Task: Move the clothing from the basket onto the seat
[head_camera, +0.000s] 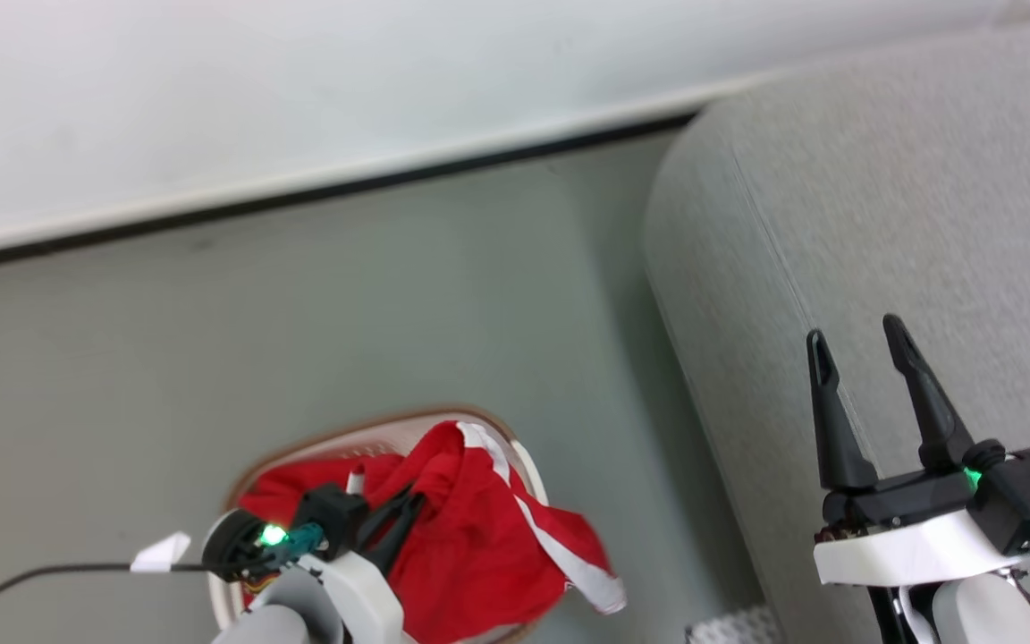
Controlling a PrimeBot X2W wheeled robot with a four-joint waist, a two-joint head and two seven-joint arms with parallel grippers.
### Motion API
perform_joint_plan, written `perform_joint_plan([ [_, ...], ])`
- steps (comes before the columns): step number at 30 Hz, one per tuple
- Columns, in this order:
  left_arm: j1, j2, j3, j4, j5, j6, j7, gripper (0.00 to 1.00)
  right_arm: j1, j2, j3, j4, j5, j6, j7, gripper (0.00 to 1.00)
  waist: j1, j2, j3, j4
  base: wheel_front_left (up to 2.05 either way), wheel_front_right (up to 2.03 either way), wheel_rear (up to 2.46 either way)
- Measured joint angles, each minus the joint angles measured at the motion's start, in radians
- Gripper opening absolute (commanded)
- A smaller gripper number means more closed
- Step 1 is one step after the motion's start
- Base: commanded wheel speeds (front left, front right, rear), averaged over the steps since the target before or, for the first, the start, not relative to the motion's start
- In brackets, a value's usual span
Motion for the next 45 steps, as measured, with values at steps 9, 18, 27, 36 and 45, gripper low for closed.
perform_joint_plan([
  [9,0.096,-0.052,0.157,-0.188,0.051,-0.022,0.000,0.00,0.037,0.000,-0.001,0.039,0.003,0.000,0.000,1.00,0.0000,0.0000,-0.142,0.095,0.00,0.00,0.00],
  [18,0.108,-0.105,0.247,-0.314,0.076,-0.042,0.000,0.00,0.072,0.000,0.039,0.071,0.020,0.000,0.000,1.00,0.0000,0.0000,-0.238,0.152,0.00,0.00,0.00],
  [27,0.064,-0.137,0.310,-0.382,0.051,-0.047,0.000,0.00,0.082,0.000,0.101,0.088,0.042,0.000,0.000,1.00,0.0001,0.0001,-0.290,0.163,0.00,0.00,0.00],
  [36,0.051,-0.145,0.323,-0.452,0.048,-0.047,0.000,0.00,0.093,0.000,0.121,0.095,0.049,0.000,0.000,1.00,0.0002,0.0001,-0.297,0.161,0.00,0.00,0.00],
  [45,0.050,-0.149,0.298,-0.490,0.048,-0.049,0.000,0.00,0.078,0.000,0.171,0.131,0.024,0.000,0.000,1.00,0.0002,0.0001,-0.289,0.174,0.00,0.00,0.00],
])
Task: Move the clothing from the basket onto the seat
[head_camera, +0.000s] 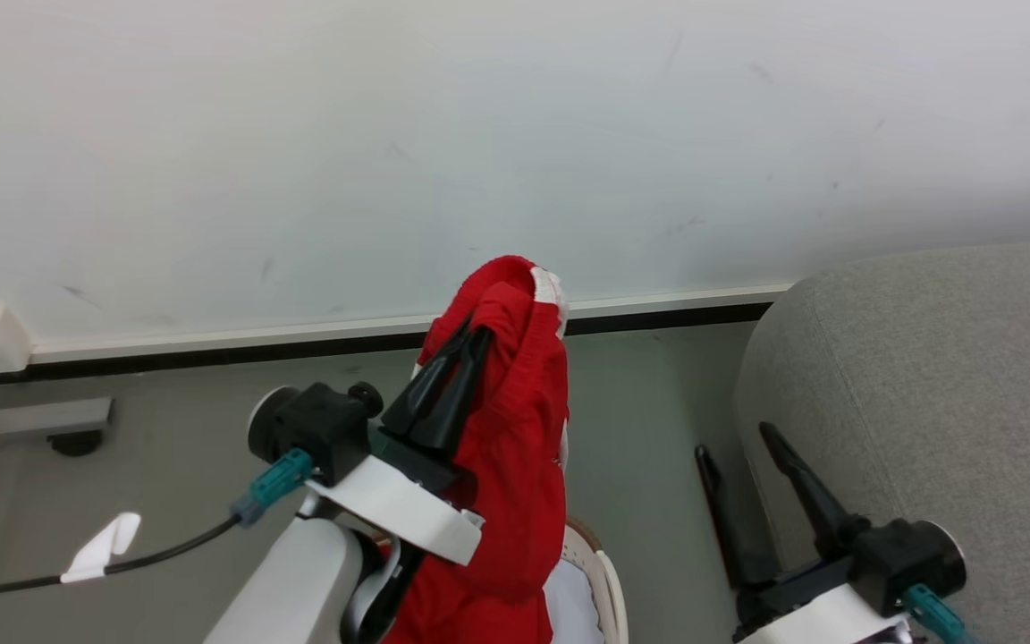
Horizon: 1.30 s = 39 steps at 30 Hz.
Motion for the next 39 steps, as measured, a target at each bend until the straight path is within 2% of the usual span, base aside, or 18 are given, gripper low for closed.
perform_joint_plan([
  [6,-0.001,0.000,-0.037,-0.017,0.000,-0.001,0.000,0.00,-0.060,0.001,0.084,0.103,-0.028,0.000,0.000,1.00,0.0000,0.0000,0.002,0.022,0.00,0.00,0.00],
  [13,0.000,-0.007,-0.093,-0.036,-0.010,-0.003,0.000,0.00,-0.163,-0.009,0.161,0.322,-0.040,0.000,0.000,1.00,0.0000,-0.0001,-0.006,0.069,0.00,0.00,0.00],
  [25,0.000,-0.010,-0.186,-0.103,-0.058,-0.003,0.018,0.00,-0.306,-0.050,0.280,0.593,0.032,0.000,0.008,1.00,0.0000,-0.0001,-0.028,0.159,0.00,0.00,0.00],
  [31,0.001,-0.005,-0.221,-0.126,-0.063,-0.003,0.029,0.00,-0.350,-0.041,0.342,0.640,0.081,0.000,0.003,1.00,0.0000,-0.0001,-0.031,0.200,0.00,0.00,0.00],
  [39,0.000,-0.003,-0.241,-0.132,-0.073,-0.003,0.034,0.00,-0.379,-0.042,0.415,0.642,0.145,0.000,0.002,1.00,0.0000,-0.0001,-0.025,0.228,0.00,0.00,0.00],
])
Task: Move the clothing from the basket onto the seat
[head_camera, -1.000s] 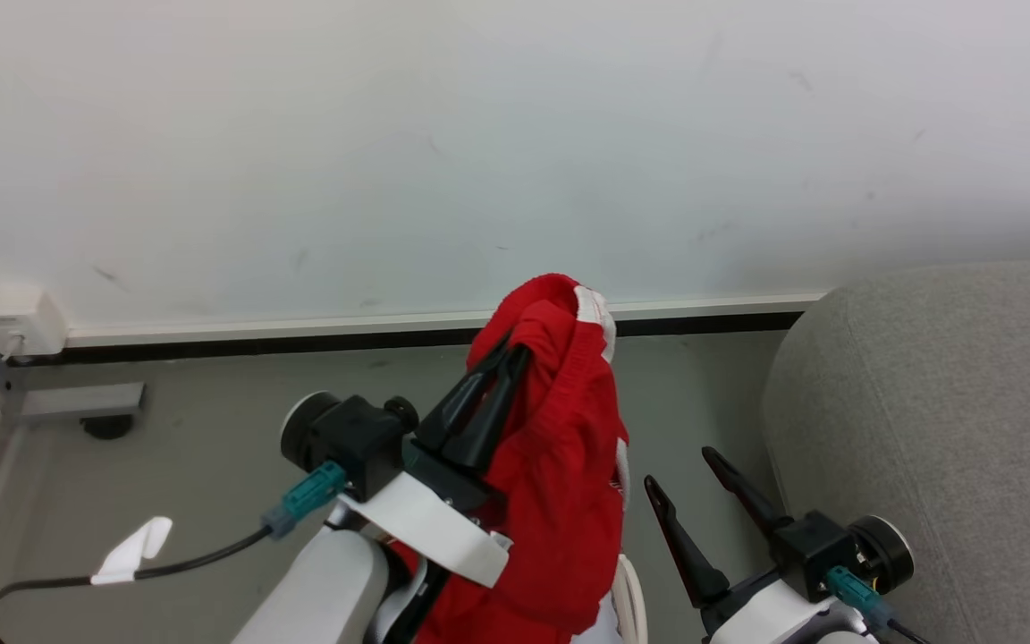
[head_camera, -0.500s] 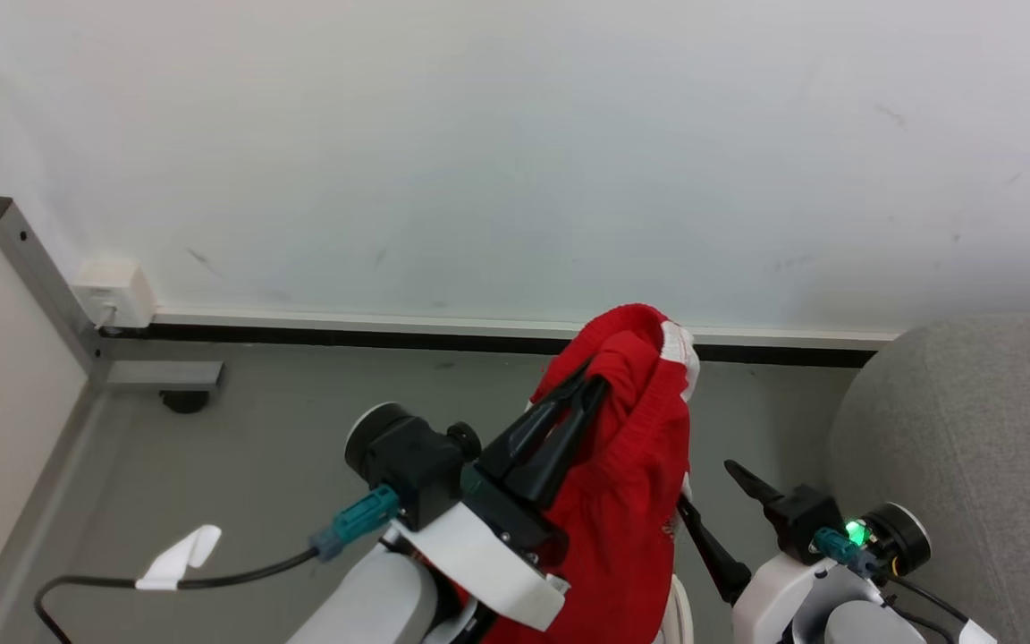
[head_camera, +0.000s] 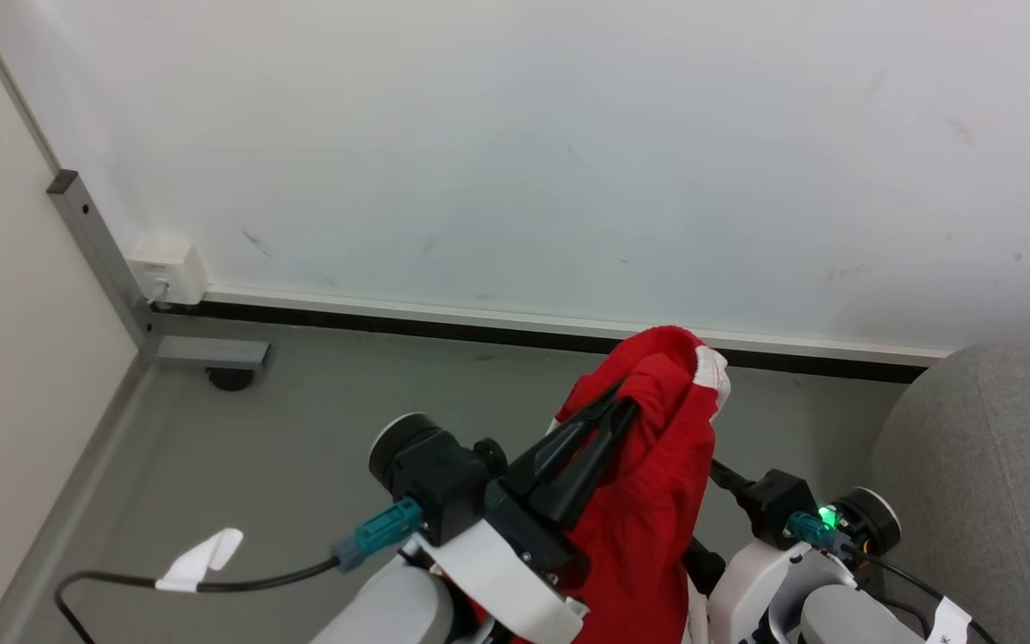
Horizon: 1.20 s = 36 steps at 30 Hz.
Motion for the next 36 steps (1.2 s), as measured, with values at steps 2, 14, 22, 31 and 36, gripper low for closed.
perform_joint_plan([
  [2,0.000,0.001,-0.001,-0.001,-0.004,0.000,0.000,0.00,-0.003,-0.001,0.008,0.000,0.012,0.000,0.000,0.45,0.0000,0.0000,0.002,0.002,0.00,0.00,0.00],
  [14,-0.001,0.011,0.011,0.008,-0.021,0.008,-0.007,0.00,-0.014,-0.027,0.041,-0.039,0.063,0.000,-0.002,0.00,0.0000,0.0000,0.004,-0.019,0.00,0.00,0.00],
  [22,0.000,0.028,0.026,0.039,-0.021,0.017,-0.014,0.00,-0.010,-0.034,-0.024,-0.110,0.066,0.000,-0.002,0.00,0.0000,0.0000,0.009,-0.054,0.00,0.00,0.00],
  [31,0.012,0.041,0.020,0.051,-0.020,0.026,-0.019,1.00,0.021,-0.056,-0.194,-0.243,0.028,0.000,-0.002,0.00,0.0000,0.0000,0.017,-0.113,0.00,0.00,0.00],
  [36,0.024,0.047,0.003,0.057,-0.019,0.023,-0.026,1.00,0.035,-0.076,-0.277,-0.330,-0.002,0.000,-0.002,0.00,0.0000,0.0000,0.022,-0.160,0.00,0.00,0.00],
])
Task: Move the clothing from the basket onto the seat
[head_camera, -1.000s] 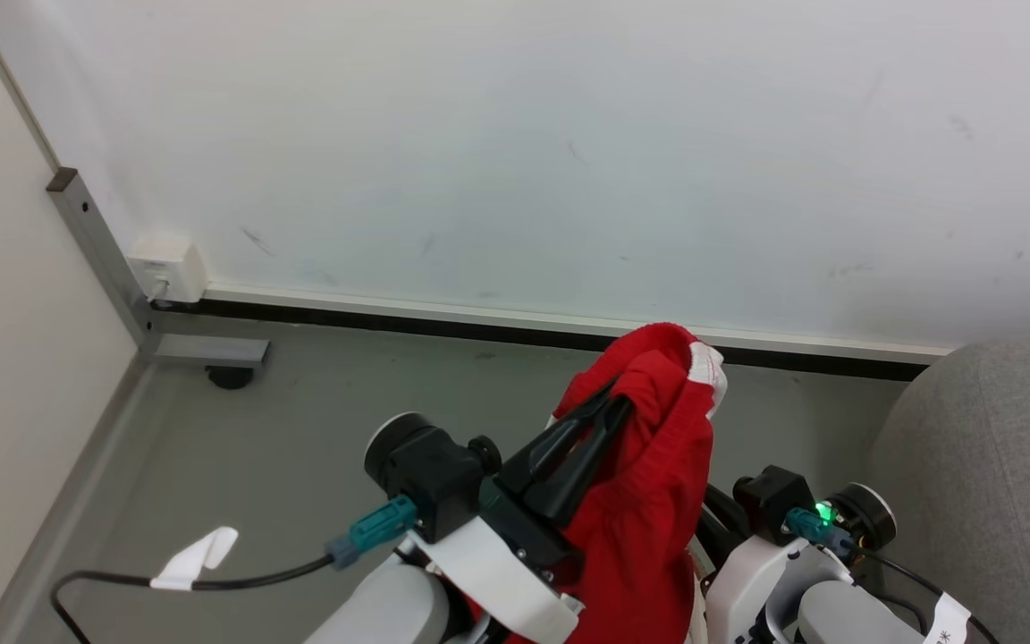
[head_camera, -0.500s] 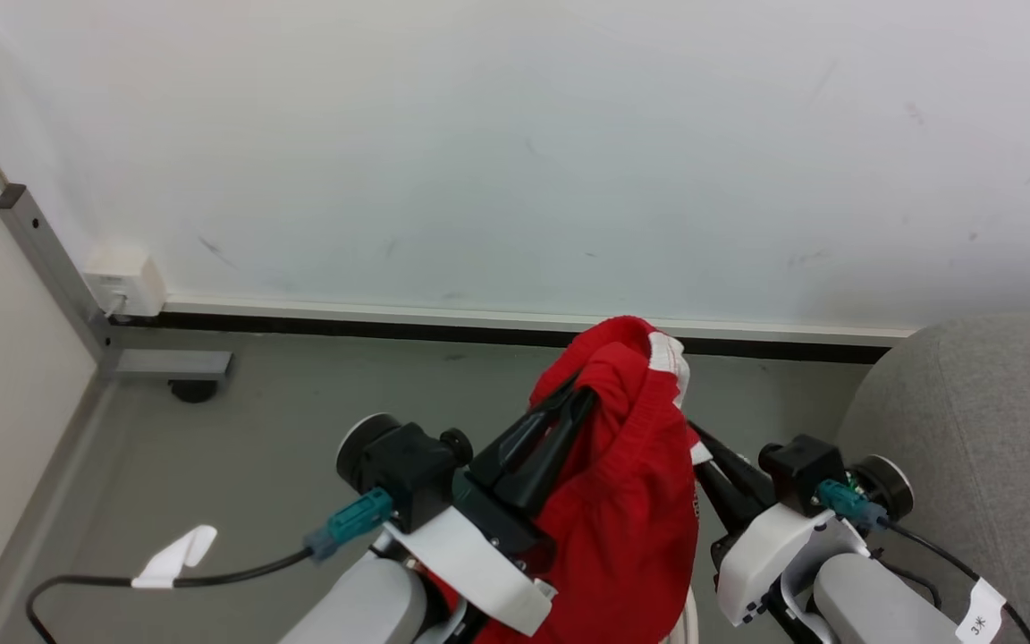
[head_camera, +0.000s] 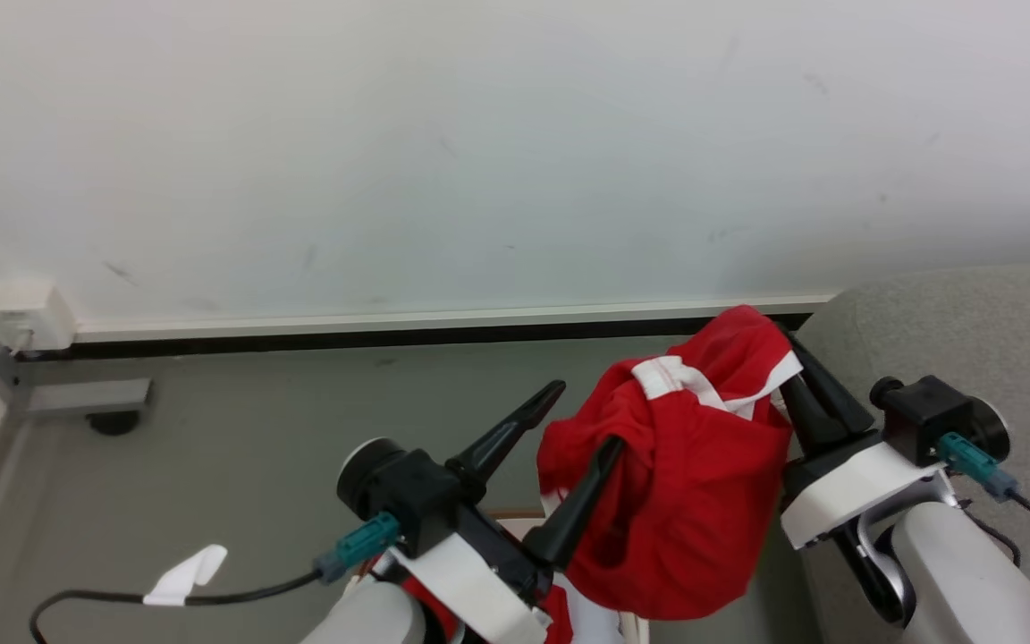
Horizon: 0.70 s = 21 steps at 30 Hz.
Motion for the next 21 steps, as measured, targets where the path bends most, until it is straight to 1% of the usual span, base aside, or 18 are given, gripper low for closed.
perform_joint_plan([
  [6,0.018,0.020,-0.033,0.030,0.033,-0.014,-0.005,1.00,0.012,-0.040,-0.092,-0.098,-0.067,0.000,0.000,0.00,0.0000,0.0001,0.012,-0.071,0.00,0.00,0.00],
  [17,0.035,0.025,-0.022,0.021,0.059,-0.021,-0.008,1.00,0.073,-0.055,-0.253,-0.303,-0.159,0.000,0.000,0.00,0.0000,0.0000,0.044,-0.241,0.00,0.00,0.00],
  [21,0.036,0.027,-0.022,0.008,0.066,-0.021,-0.008,1.00,0.103,-0.058,-0.309,-0.395,-0.179,0.000,0.024,0.00,0.0000,0.0000,0.056,-0.307,0.00,0.00,0.00],
])
